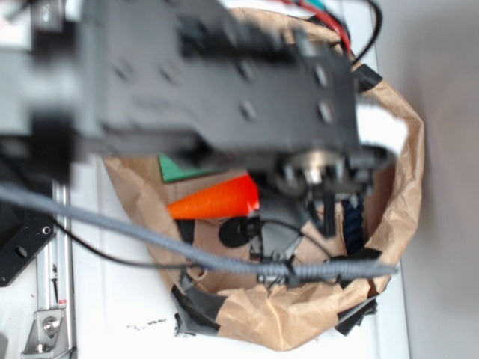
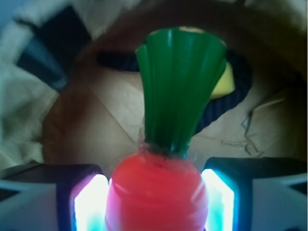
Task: Grab the carrot.
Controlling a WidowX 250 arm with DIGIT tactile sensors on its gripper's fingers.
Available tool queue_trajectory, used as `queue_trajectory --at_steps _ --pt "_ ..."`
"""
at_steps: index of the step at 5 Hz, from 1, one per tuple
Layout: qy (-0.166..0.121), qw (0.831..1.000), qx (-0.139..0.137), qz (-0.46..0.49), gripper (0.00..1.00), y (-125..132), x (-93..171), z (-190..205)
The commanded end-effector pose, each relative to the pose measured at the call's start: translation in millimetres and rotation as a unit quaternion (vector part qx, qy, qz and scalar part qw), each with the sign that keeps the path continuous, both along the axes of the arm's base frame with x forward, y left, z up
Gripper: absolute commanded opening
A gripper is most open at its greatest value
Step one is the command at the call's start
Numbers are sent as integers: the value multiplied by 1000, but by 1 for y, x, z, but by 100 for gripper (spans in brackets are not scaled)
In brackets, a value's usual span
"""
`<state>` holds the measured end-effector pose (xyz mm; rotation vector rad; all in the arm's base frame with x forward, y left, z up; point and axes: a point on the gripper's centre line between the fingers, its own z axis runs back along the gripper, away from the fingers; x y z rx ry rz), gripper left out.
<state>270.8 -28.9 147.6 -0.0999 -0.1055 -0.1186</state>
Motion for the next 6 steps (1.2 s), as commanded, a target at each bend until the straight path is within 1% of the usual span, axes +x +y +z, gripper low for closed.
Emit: queue_trajectory --at_steps 1,2,3,4,5,6 --pt "-70 994 -10 87 0 21 4 34" --pt "-39 992 -52 104 0 34 -4 32" --pt "-31 991 -53 121 0 46 -7 35" --pt "-28 987 -67 141 0 54 -7 39" --pt "-23 985 -77 152 0 54 -7 39" --pt "-14 980 -96 173 0 60 -6 33"
